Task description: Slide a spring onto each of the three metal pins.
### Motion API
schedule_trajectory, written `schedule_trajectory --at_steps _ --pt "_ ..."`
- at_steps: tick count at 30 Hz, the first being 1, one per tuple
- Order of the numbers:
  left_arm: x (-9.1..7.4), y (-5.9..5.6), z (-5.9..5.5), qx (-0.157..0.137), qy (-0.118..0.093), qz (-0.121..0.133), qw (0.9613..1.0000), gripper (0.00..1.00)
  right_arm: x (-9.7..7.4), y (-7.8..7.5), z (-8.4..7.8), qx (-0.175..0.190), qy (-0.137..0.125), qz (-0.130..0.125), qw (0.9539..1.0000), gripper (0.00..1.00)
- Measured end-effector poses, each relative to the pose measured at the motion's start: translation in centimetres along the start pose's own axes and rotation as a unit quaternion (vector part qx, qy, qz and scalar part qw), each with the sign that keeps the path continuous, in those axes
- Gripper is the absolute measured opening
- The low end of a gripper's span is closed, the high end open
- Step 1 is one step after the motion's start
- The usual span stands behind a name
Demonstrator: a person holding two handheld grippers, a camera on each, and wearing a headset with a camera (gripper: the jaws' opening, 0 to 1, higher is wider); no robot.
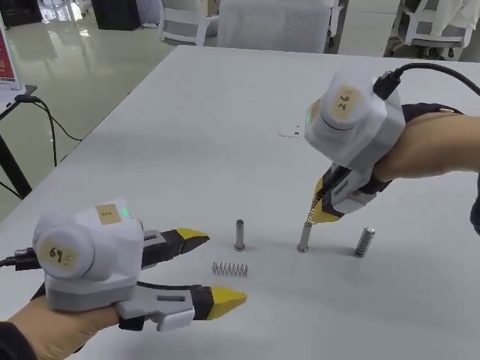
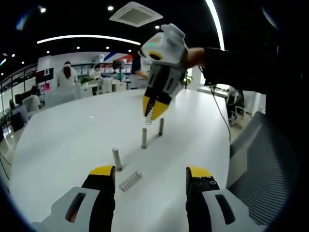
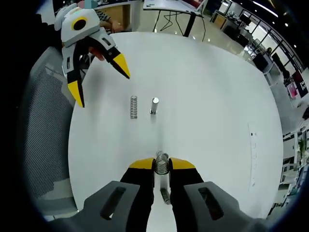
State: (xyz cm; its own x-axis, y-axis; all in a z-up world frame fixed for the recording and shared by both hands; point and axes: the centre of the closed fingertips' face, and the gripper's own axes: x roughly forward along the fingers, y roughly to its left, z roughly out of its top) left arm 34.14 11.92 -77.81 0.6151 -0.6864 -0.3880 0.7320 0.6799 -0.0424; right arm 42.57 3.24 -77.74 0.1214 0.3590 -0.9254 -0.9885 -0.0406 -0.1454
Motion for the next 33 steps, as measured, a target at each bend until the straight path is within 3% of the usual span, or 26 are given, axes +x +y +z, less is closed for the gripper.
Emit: schedule_trajectory --at_steps 33 --pt "0.1 -0.1 -0.1 -0.002 0.001 -0.001 1.0000 0.53 2.6 -0.5 -0.7 0.010 0.016 0.012 0.9997 0.08"
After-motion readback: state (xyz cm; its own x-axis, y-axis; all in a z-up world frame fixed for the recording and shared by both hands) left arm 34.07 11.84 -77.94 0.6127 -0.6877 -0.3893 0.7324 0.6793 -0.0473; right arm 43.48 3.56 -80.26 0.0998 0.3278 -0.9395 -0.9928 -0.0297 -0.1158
